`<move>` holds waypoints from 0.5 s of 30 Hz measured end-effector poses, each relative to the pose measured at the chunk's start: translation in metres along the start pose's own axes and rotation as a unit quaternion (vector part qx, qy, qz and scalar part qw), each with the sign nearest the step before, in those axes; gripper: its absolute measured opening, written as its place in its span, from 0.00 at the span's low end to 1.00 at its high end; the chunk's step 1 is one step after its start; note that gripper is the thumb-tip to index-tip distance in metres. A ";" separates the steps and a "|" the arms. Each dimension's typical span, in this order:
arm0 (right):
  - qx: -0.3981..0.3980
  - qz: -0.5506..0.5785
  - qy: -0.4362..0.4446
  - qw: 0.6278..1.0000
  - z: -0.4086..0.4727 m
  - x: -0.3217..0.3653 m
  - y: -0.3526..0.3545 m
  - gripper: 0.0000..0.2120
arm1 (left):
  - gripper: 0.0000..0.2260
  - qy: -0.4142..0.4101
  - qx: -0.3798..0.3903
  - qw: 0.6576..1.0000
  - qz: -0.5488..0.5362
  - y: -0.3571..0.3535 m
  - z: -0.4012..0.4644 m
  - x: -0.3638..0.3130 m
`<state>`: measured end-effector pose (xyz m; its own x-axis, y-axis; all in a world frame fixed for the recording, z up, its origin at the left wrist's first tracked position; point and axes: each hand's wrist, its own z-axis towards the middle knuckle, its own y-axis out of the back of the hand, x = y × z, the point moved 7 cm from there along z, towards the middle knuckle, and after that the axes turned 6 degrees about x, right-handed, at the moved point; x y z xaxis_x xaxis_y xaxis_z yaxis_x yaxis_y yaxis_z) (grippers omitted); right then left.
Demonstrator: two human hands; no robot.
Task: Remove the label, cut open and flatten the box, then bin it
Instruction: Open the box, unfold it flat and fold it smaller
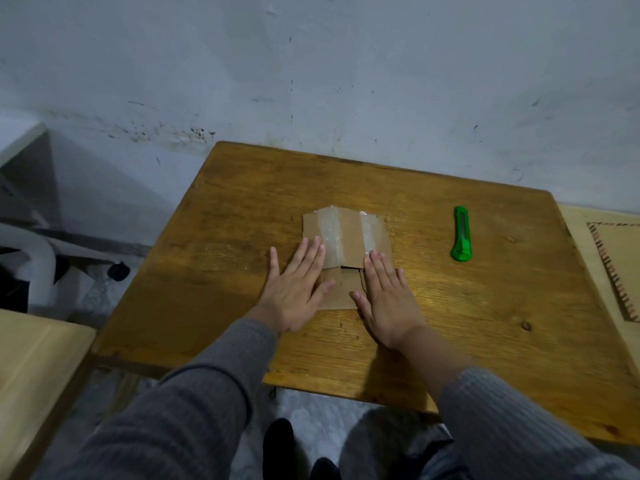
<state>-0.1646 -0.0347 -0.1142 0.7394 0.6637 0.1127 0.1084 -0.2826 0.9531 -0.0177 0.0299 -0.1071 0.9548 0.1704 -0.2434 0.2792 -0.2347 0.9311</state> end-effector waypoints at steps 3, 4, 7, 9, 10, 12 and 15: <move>-0.003 -0.001 -0.003 1.000 0.000 0.000 0.001 0.34 | 0.29 0.013 0.001 1.000 -0.020 0.007 0.019 -0.005; -0.003 -0.002 -0.004 1.000 0.000 -0.001 0.001 0.34 | 0.28 0.025 -0.001 0.999 -0.033 0.007 0.026 -0.006; -0.003 -0.003 -0.004 1.000 0.000 -0.001 0.002 0.35 | 0.26 0.057 -0.014 0.996 -0.073 0.006 0.041 -0.008; -0.009 0.005 0.002 1.000 0.000 0.000 0.003 0.36 | 0.25 0.056 -0.027 0.994 -0.085 0.006 0.046 -0.008; -0.012 0.011 0.006 1.000 -0.001 0.001 0.003 0.36 | 0.25 0.053 -0.030 0.995 -0.085 0.005 0.046 -0.008; -0.020 0.026 0.010 0.999 -0.002 0.001 0.005 0.36 | 0.26 0.052 -0.030 0.996 -0.069 0.005 0.047 -0.007; -0.064 0.084 0.006 0.994 -0.001 -0.003 0.020 0.32 | 0.26 0.058 -0.024 0.997 -0.035 0.006 0.049 -0.008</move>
<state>-0.1657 -0.0418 -0.0954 0.7317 0.6235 0.2755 -0.1021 -0.2993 0.9487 -0.0192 -0.0197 -0.1131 0.9145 0.2942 -0.2778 0.3368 -0.1731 0.9255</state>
